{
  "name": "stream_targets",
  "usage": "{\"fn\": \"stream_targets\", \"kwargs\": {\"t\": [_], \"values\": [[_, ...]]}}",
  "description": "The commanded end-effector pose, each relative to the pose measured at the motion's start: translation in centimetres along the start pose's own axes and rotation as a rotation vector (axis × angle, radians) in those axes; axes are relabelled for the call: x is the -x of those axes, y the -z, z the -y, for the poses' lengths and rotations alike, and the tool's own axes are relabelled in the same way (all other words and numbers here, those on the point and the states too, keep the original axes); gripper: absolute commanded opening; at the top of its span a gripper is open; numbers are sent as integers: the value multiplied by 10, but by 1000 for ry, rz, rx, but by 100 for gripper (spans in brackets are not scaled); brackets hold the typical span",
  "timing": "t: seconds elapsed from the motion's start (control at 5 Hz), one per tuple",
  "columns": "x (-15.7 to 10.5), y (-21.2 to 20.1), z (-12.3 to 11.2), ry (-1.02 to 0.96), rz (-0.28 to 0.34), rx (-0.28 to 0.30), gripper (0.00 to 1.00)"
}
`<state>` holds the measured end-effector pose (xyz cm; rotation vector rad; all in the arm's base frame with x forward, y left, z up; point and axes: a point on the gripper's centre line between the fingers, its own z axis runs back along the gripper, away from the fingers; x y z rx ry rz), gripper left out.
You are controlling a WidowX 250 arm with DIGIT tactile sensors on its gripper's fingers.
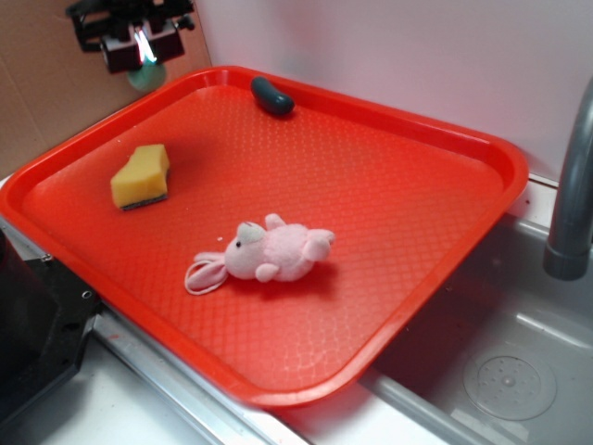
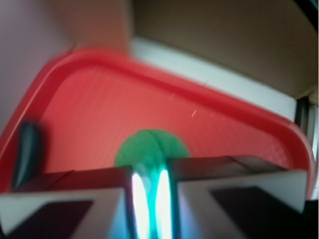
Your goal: Grab the green ball.
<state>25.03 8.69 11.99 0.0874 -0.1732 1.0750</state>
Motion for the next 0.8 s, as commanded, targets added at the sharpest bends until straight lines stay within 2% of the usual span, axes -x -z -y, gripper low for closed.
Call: {"fn": "stream_targets", "kwargs": {"t": [0.0, 0.2, 0.4, 0.6], "values": [[15, -86, 9, 485, -136, 175, 0], [26, -107, 6, 709, -188, 218, 0], [31, -118, 0, 853, -233, 227, 0], [31, -123, -3, 894, -225, 214, 0]]}}
